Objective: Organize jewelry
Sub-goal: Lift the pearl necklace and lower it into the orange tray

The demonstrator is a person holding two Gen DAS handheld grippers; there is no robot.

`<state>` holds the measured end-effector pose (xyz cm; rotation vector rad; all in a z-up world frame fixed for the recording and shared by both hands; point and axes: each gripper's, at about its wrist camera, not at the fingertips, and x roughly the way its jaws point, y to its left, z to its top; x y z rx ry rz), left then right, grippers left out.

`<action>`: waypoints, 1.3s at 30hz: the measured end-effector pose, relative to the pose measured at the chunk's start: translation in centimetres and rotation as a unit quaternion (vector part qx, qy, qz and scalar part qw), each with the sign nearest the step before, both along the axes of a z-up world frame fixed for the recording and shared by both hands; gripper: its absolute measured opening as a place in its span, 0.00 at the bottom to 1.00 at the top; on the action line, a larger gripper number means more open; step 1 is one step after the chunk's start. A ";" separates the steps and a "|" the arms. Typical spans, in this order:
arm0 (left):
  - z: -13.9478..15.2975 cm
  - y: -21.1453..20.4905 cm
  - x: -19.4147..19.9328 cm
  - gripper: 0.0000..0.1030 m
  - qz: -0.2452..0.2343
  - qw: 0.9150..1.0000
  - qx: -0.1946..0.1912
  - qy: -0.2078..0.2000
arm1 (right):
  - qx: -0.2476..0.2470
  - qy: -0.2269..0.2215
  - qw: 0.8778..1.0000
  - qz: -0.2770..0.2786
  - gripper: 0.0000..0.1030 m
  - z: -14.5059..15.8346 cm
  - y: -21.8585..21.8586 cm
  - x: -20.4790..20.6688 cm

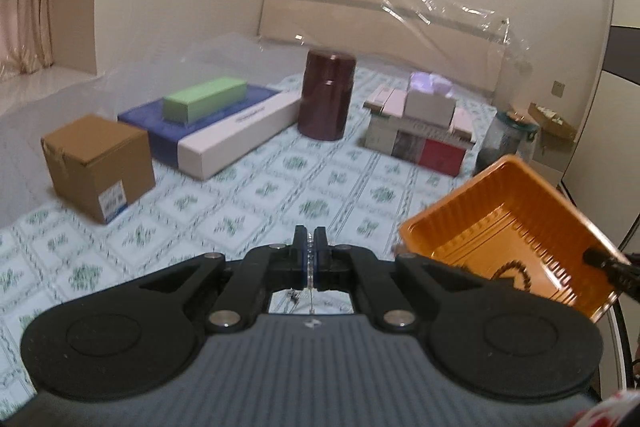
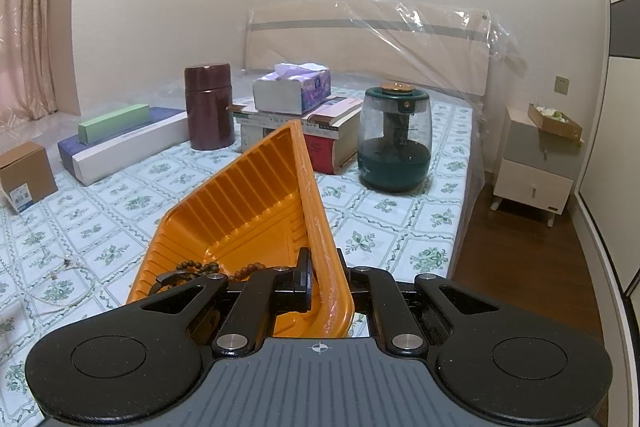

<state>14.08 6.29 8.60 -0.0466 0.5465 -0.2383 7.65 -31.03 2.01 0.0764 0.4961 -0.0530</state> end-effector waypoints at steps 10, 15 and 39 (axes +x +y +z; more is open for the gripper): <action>2.6 -0.9 -0.2 0.01 -0.020 1.000 0.004 -0.023 | -0.001 0.000 1.000 0.000 0.08 0.1 0.3 0.1; 3.1 -1.7 -0.2 0.01 -0.029 0.999 0.006 -0.027 | -0.001 0.000 1.000 0.001 0.08 0.1 0.4 0.1; 7.9 -9.0 1.6 0.01 -0.128 0.990 -0.030 -0.059 | 0.000 0.000 1.000 0.000 0.08 0.2 0.4 0.1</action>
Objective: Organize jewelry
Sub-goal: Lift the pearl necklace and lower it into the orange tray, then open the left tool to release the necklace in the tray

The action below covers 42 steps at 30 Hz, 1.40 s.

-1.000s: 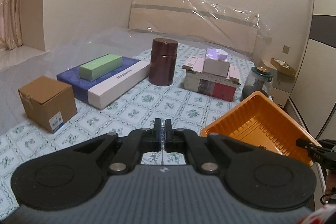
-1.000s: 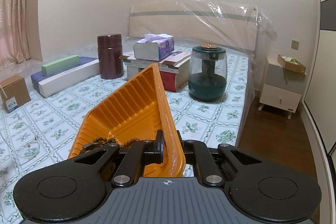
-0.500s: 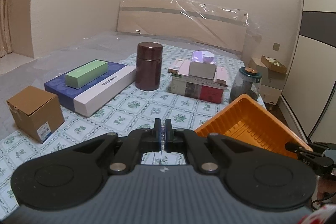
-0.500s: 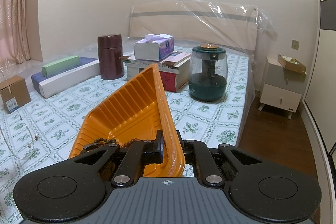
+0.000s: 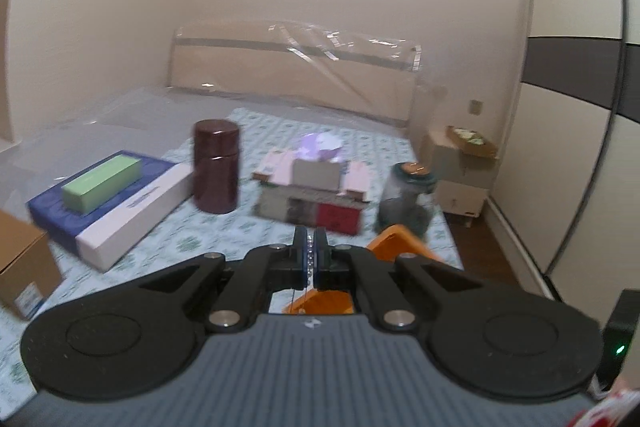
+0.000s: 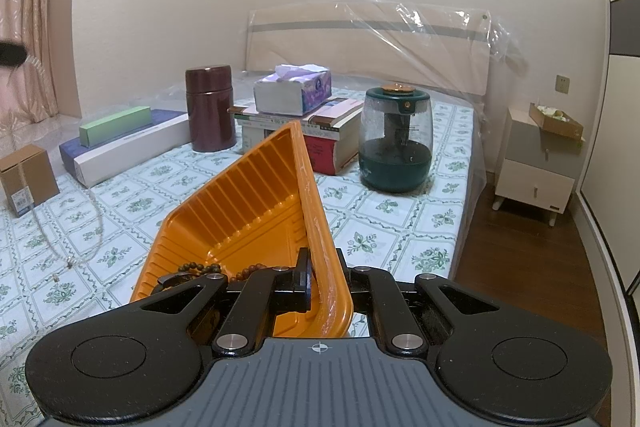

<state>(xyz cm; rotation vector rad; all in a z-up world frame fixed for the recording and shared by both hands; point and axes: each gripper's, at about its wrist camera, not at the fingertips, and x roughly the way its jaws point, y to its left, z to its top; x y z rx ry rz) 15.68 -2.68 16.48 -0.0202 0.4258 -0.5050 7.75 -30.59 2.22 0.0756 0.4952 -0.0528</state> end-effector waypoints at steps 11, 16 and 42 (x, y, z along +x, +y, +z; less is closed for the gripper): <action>0.6 -7.1 0.1 0.01 -0.093 0.995 -0.022 0.006 | 0.004 0.001 1.000 -0.001 0.08 -0.1 0.1 0.2; -0.4 -9.8 0.2 0.01 -0.124 0.992 -0.028 0.024 | 0.005 0.001 1.000 -0.001 0.08 -0.2 0.0 0.2; -6.8 -9.7 2.9 0.05 -0.103 0.989 -0.002 0.109 | 0.007 0.003 1.000 -0.004 0.08 -0.3 -0.1 0.3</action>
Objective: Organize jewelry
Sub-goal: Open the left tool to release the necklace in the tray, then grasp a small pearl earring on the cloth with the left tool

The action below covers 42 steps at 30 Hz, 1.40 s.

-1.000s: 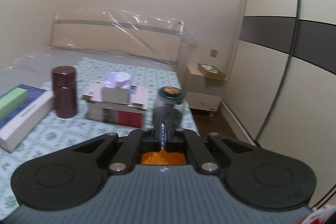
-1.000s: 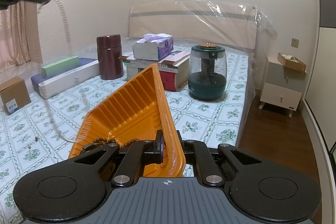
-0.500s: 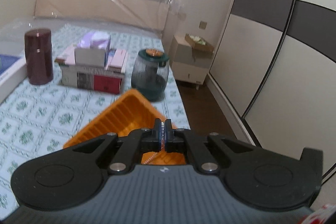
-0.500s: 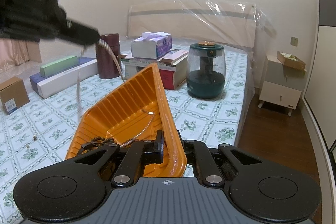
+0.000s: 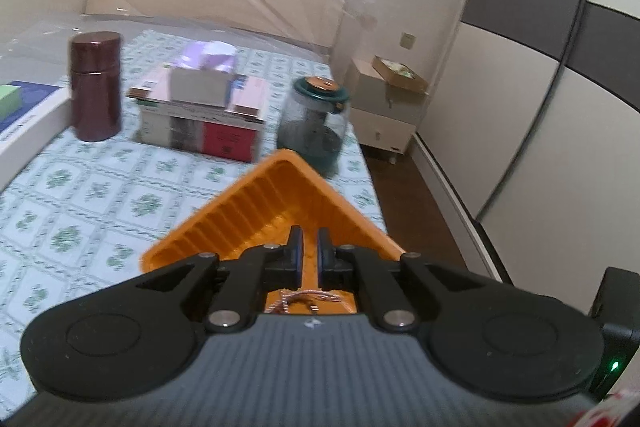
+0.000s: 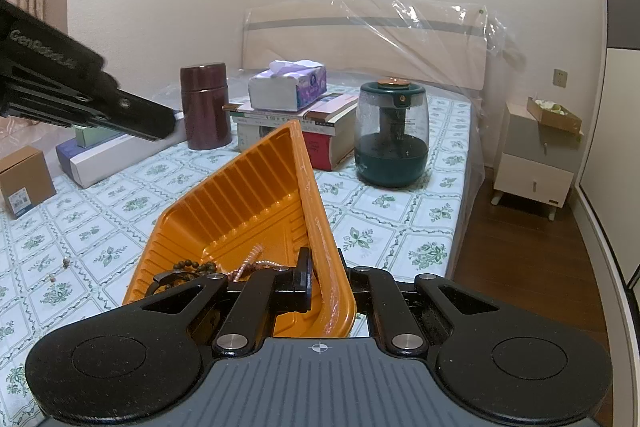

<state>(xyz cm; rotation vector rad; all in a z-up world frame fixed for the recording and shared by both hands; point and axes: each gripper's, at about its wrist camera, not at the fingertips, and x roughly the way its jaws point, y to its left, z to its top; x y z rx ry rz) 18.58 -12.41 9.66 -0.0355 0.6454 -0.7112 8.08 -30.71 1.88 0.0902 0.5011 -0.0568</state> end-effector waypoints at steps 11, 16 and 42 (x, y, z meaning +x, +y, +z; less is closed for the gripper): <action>-0.6 10.7 -0.1 0.19 0.159 0.987 0.034 -0.022 | 0.001 0.001 1.000 -0.001 0.08 0.0 -0.1 0.0; -2.4 15.9 -0.3 0.25 0.227 0.973 0.050 -0.010 | 0.000 0.001 1.000 -0.001 0.08 0.0 -0.1 0.0; -14.1 16.0 0.0 0.26 0.236 0.959 0.155 -0.012 | -0.005 0.006 1.000 -0.005 0.08 -0.7 -0.7 0.1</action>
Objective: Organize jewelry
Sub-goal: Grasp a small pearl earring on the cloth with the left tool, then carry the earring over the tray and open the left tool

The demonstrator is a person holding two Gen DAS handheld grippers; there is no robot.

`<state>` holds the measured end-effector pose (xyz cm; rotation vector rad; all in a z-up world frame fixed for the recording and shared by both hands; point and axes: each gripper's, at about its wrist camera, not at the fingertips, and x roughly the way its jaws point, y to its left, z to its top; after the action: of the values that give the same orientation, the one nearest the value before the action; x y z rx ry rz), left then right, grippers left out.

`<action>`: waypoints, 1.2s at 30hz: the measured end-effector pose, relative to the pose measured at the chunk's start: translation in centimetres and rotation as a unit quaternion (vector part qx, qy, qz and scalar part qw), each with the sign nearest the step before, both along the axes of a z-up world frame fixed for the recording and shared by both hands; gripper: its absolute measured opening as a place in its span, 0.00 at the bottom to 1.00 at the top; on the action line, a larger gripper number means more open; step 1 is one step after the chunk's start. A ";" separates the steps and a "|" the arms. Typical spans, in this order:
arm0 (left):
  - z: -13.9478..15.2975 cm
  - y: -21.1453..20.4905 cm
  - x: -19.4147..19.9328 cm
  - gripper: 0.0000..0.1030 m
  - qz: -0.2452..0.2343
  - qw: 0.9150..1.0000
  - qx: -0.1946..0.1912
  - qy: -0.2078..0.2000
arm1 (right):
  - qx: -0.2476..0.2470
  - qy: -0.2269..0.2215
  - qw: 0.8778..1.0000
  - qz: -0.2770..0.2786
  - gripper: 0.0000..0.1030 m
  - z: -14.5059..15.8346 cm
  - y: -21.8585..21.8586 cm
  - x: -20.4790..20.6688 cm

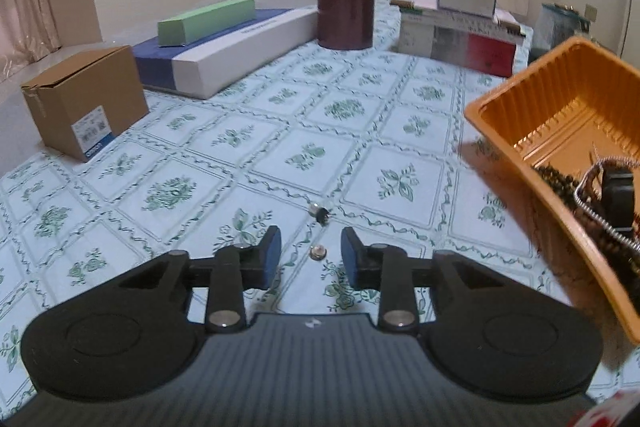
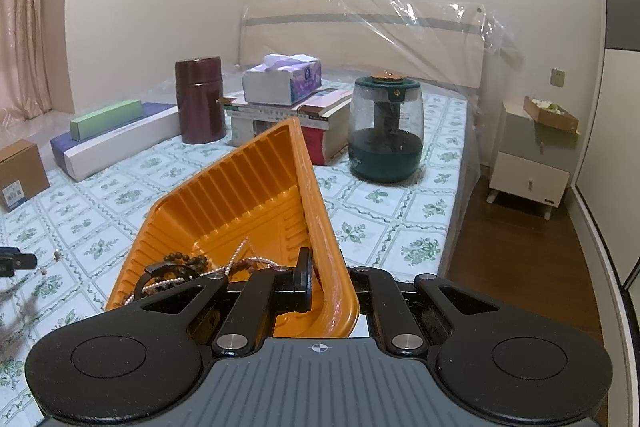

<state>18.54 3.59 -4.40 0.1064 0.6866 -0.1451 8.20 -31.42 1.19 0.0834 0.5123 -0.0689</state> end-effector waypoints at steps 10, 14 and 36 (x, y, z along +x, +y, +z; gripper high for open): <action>-1.5 -0.5 1.1 0.16 -0.002 1.000 0.003 0.012 | -0.004 0.003 1.000 -0.002 0.08 -0.2 -0.1 0.2; -1.8 -0.5 1.4 0.08 -0.003 1.000 0.006 0.016 | -0.006 0.004 1.000 -0.003 0.08 -0.2 0.0 0.3; 4.4 -1.9 -1.5 0.08 -0.030 0.999 -0.027 -0.009 | -0.008 0.001 1.000 0.002 0.08 0.2 0.3 0.0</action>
<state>17.03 1.68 -0.02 0.0766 0.6617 -0.2201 8.18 -31.08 1.39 0.0678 0.5131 -0.0698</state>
